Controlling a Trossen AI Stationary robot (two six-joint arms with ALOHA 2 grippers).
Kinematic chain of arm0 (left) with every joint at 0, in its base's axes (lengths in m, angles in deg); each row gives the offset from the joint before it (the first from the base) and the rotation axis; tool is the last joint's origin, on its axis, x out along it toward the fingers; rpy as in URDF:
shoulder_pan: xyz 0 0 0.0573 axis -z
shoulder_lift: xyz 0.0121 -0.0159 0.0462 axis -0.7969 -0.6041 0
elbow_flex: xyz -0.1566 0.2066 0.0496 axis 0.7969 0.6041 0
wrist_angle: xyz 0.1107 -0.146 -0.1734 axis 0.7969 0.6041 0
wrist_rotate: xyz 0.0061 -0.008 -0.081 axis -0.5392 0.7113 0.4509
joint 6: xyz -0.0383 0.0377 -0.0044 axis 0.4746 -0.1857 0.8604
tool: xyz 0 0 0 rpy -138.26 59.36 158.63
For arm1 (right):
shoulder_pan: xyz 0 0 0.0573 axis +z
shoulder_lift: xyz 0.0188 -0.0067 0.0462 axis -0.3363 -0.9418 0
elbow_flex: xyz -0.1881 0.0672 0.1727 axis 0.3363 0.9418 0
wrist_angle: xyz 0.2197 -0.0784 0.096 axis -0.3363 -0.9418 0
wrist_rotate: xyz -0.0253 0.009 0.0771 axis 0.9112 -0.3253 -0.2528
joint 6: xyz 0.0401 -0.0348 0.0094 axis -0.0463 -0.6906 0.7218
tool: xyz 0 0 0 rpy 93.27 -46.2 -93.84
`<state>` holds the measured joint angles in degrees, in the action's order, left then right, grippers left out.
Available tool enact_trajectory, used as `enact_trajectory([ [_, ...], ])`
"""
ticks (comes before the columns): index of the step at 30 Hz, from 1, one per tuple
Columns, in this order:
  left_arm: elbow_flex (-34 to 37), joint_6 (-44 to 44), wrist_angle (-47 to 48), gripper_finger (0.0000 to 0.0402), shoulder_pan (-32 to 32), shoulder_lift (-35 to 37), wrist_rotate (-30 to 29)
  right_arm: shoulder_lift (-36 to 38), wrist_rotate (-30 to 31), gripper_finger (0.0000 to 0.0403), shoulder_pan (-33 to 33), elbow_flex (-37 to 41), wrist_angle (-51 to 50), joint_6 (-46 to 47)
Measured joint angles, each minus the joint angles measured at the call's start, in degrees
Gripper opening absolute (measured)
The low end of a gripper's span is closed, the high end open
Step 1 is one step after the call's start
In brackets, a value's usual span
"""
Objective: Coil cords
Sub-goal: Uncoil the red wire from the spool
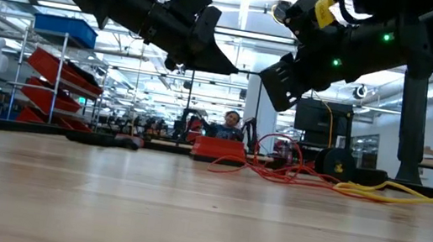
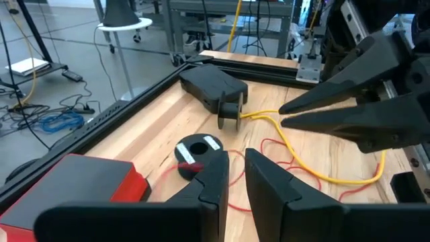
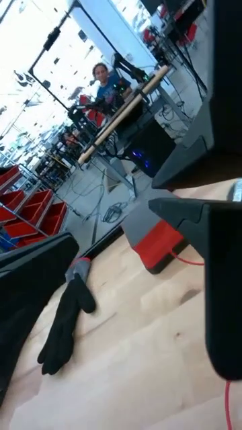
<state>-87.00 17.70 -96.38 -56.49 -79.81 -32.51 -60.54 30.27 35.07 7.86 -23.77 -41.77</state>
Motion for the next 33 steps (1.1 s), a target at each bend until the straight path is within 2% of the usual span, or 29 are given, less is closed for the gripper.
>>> enact_trajectory([
  [3, 0.0, 0.0, 0.0, 0.0057, 0.0, 0.0, 0.0, 0.4, -2.5, 0.0036, -1.0, 0.0, -4.8, 5.9],
  [8, 0.0, 0.0, -0.1, 0.0057, 0.0, 0.0, 0.1, 5.0, -14.1, 0.0049, -5.2, 0.0, -21.1, 23.0],
  [10, 0.0, 0.0, -0.1, 0.0057, 0.0, 0.0, 0.3, 6.9, -15.0, 0.0050, -6.6, 0.0, -27.2, 27.0],
  [13, 0.0, 0.0, -0.1, 0.0057, -0.1, 0.0, 0.4, 9.6, -14.9, 0.0051, -7.7, 0.0, -32.3, 27.5],
  [17, 0.0, 0.0, 0.0, 0.0057, 0.0, 0.0, 0.4, 12.7, -16.0, 0.0051, -10.2, 0.0, -35.5, 23.5],
  [22, 0.0, 0.1, 0.0, 0.0057, -0.1, 0.0, 0.5, 15.9, -29.3, 0.0051, -16.7, 0.0, -41.0, 24.0],
  [26, 0.0, 0.1, 0.0, 0.0057, 0.0, 0.0, 0.5, 16.8, -35.0, 0.0051, -22.9, 0.0, -42.7, 25.2],
  [30, 0.0, 0.1, 0.0, 0.0057, -0.1, 0.0, 0.5, 16.9, -45.3, 0.0051, -30.0, 0.0, -43.2, 27.7],
  [33, 0.0, 0.1, 0.0, 0.0057, -0.1, 0.0, 0.5, 17.0, -48.8, 0.0051, -33.9, 0.0, -43.7, 28.5],
])
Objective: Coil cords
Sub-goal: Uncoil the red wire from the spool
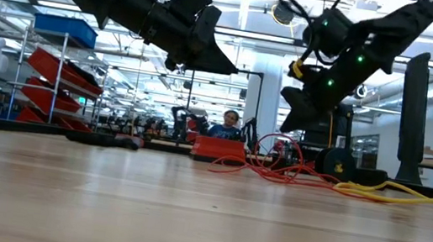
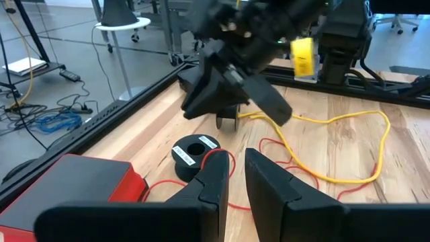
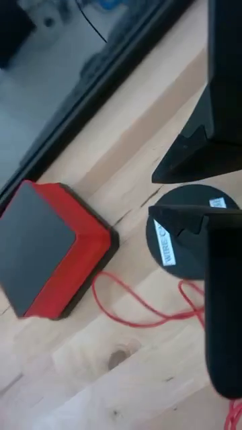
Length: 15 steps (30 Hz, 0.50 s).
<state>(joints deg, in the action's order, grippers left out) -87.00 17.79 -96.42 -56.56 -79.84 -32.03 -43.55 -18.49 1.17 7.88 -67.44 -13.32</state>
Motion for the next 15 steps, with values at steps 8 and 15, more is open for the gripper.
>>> enact_trajectory([
  [8, 0.0, 0.0, 0.0, 0.0057, 0.0, 0.0, 0.0, -1.1, -15.4, 0.0075, -9.7, 0.0, -0.2, 4.6],
  [15, 0.0, 0.0, 0.0, 0.0057, 0.0, 0.0, 0.0, -4.1, -20.3, 0.0133, -13.0, 0.0, 2.9, 7.3],
])
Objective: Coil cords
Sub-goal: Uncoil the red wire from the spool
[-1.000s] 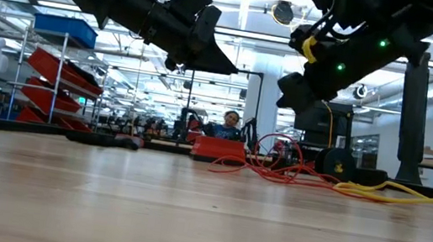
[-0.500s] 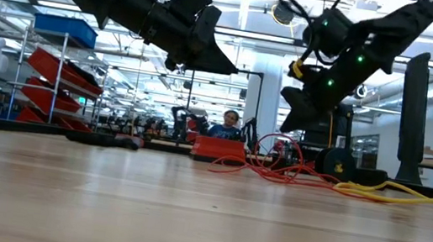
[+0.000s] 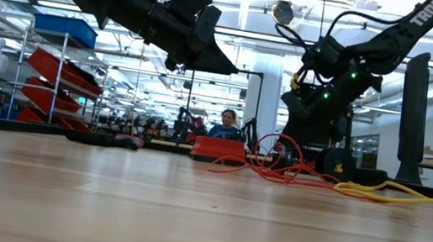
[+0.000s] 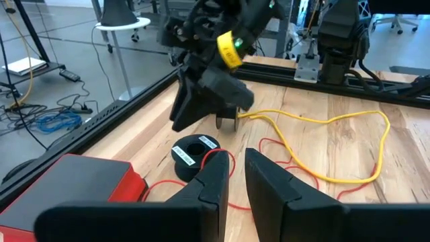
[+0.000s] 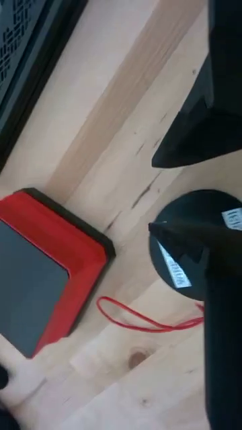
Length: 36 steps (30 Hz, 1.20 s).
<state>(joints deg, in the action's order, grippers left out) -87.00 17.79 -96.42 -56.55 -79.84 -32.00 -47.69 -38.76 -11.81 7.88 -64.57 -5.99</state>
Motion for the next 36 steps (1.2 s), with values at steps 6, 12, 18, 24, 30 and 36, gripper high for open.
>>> enact_trajectory([
  [6, 0.0, 0.0, 0.0, 0.0057, 0.0, 0.0, 0.0, -2.3, -0.4, 0.0146, 0.9, 0.0, 0.8, 0.9],
  [12, 0.0, 0.0, 0.0, 0.0057, 0.0, 0.0, 0.0, -5.6, 0.0, 0.0146, 1.0, -0.1, 3.2, 1.9],
  [18, 0.0, 0.0, 0.0, 0.0057, 0.0, 0.0, 0.0, -6.4, 0.0, 0.0146, 1.4, -0.1, 5.2, 1.9],
  [24, 0.0, 0.0, 0.0, 0.0057, 0.0, 0.0, 0.0, -4.3, -0.2, 0.0146, 2.1, 0.0, 1.7, 1.1],
  [30, 0.0, 0.0, 0.0, 0.0057, 0.0, 0.0, 0.0, -0.6, 0.7, 0.0146, 2.0, 0.0, -5.5, -1.1],
  [36, 0.0, 0.0, 0.0, 0.0057, 0.0, 0.0, 0.0, 3.9, 1.4, 0.0146, 2.0, 0.0, -9.2, -1.4],
])
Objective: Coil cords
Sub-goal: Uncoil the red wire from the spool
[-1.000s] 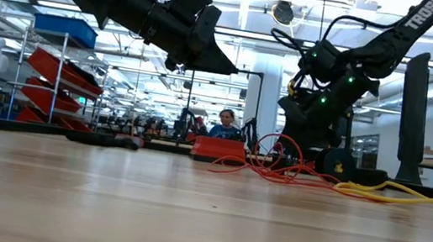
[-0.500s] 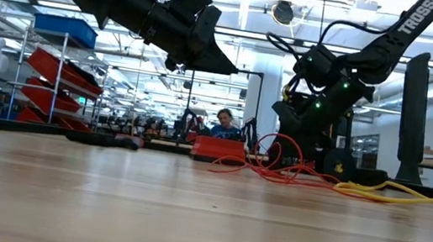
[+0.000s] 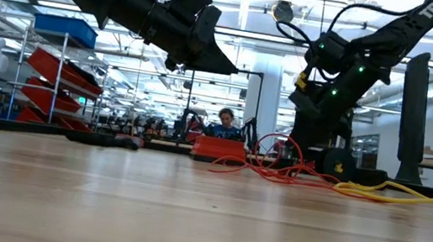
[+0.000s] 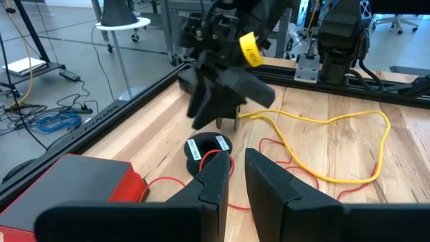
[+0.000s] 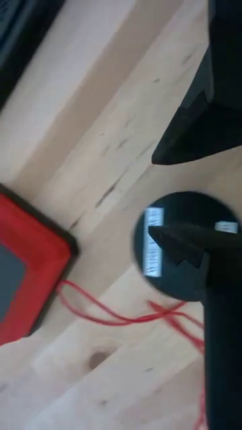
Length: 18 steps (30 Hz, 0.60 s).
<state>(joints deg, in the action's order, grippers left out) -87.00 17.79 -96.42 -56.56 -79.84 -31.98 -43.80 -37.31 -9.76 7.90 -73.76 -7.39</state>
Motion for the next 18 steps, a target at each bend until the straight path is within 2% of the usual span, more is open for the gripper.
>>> enact_trajectory([
  [7, 0.0, 0.0, 0.0, 0.0057, 0.0, 0.0, 0.0, 1.5, -2.5, 0.0146, 1.8, 0.0, -8.5, 2.4],
  [9, 0.0, 0.0, 0.0, 0.0057, 0.0, 0.0, 0.0, 1.6, -2.6, 0.0146, 3.0, 0.0, -8.6, 2.4],
  [13, 0.0, 0.0, 0.0, 0.0057, 0.0, 0.0, 0.0, 1.6, 1.5, 0.0146, 3.6, 0.0, -6.0, 2.5],
  [18, 0.0, 0.0, 0.0, 0.0057, 0.0, 0.0, 0.0, 1.6, 1.6, 0.0146, 2.1, 0.0, -4.5, 1.5],
])
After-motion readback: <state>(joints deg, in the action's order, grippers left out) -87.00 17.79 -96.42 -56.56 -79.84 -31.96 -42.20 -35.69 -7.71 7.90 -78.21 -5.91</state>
